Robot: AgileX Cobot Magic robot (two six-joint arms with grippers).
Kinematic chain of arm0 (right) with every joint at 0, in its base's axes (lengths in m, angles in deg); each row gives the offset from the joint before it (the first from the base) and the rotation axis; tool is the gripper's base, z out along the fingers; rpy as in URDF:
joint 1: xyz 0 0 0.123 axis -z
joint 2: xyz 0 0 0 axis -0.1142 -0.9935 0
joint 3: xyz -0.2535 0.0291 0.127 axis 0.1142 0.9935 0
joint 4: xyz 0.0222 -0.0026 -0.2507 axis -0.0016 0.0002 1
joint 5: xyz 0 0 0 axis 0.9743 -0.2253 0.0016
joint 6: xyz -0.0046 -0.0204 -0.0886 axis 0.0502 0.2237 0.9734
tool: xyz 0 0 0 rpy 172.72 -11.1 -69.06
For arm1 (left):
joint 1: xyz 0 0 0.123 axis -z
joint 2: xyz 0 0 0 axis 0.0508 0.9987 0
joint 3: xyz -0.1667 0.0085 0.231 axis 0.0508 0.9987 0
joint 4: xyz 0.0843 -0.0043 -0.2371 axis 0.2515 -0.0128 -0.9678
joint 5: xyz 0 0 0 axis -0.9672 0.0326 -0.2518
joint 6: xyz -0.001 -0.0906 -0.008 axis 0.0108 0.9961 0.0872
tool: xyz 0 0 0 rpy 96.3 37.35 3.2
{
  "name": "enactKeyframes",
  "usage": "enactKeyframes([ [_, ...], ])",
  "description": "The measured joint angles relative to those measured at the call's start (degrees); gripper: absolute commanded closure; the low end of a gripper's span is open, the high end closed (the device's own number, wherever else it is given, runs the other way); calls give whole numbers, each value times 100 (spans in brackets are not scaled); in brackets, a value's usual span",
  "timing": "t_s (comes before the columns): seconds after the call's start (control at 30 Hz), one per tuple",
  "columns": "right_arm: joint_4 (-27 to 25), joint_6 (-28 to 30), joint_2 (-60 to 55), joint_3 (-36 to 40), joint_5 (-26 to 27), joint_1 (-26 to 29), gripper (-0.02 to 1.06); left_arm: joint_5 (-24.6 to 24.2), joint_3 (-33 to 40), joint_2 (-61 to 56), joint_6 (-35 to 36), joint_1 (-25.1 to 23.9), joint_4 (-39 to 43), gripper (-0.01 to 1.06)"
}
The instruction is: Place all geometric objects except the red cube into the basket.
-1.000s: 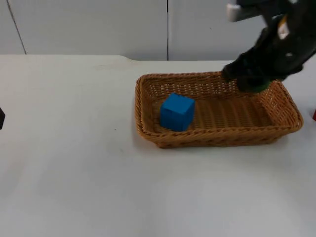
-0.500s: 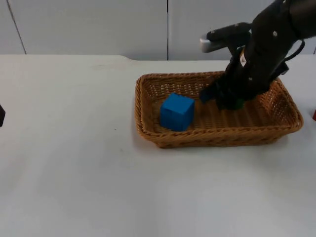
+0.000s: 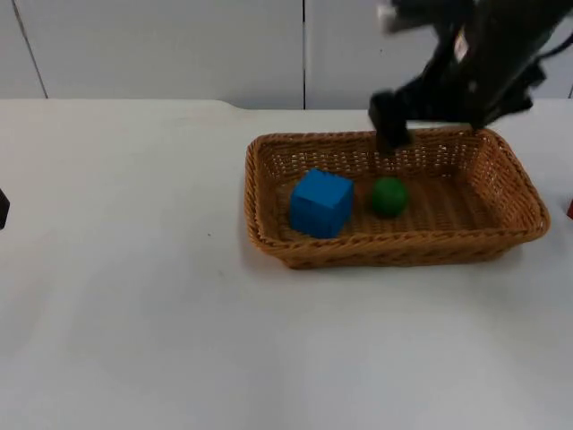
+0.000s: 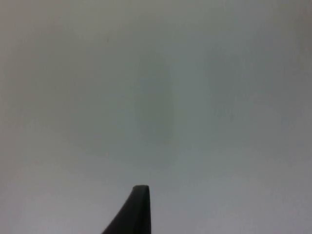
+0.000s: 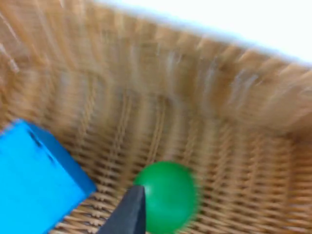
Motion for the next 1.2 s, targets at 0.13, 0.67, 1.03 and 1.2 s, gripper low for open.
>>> enactKeyframes([
  [0.13,-45,171,777,0,-326,0,7,0,0,0,0,0,0,0],
  [0.67,-201,824,4411,1928,-842,0,7,-131,0,-388,-97,0,-60,0],
  [1.03,-896,1270,7113,3558,-921,-20,7,-601,0,-2821,-150,0,-192,0],
  [1.2,-1344,1758,8135,3961,-1350,-20,7,-984,0,-3889,-150,0,-255,0],
])
